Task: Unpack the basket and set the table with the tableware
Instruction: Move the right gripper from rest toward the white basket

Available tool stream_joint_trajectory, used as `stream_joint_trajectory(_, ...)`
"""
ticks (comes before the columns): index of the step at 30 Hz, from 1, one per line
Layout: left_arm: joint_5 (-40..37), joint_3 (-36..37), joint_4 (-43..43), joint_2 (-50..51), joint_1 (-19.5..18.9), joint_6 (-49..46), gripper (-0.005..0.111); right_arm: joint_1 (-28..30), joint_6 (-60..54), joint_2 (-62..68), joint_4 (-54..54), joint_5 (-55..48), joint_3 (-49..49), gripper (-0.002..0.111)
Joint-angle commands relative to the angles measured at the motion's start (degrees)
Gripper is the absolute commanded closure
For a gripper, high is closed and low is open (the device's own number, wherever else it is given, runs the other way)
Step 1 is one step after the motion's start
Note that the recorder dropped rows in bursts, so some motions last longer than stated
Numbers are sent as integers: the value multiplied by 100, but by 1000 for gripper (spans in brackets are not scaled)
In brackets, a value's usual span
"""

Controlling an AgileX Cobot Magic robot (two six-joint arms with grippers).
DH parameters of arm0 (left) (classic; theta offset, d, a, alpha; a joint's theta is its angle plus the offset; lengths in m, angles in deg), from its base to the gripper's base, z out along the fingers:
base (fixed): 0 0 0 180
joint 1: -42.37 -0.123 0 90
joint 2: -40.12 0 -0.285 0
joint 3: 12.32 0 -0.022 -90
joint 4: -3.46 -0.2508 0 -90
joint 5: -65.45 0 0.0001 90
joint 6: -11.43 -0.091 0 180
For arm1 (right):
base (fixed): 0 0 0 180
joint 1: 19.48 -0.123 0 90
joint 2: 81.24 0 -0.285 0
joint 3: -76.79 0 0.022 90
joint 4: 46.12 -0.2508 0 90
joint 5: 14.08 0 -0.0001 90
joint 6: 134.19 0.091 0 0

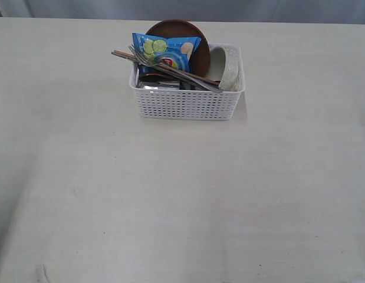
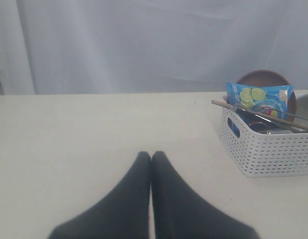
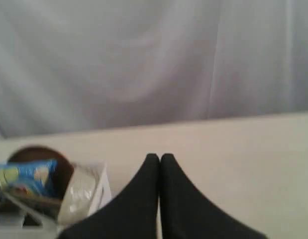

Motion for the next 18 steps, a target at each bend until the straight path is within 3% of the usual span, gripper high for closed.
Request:
stream_joint_trajectory(1, 61, 16, 68, -21, 6, -2, 107, -8, -1367, 1993, -1297, -2369, -1071, 108)
stream_joint_trajectory(7, 61, 16, 68, -21, 6, -2, 107, -8, -3440, 4033, -3089, -4827, -2080, 108)
stream_joint_trajectory(18, 61, 16, 68, -21, 6, -2, 107, -8, -3801, 5609, -4192, -4759, -3394, 108)
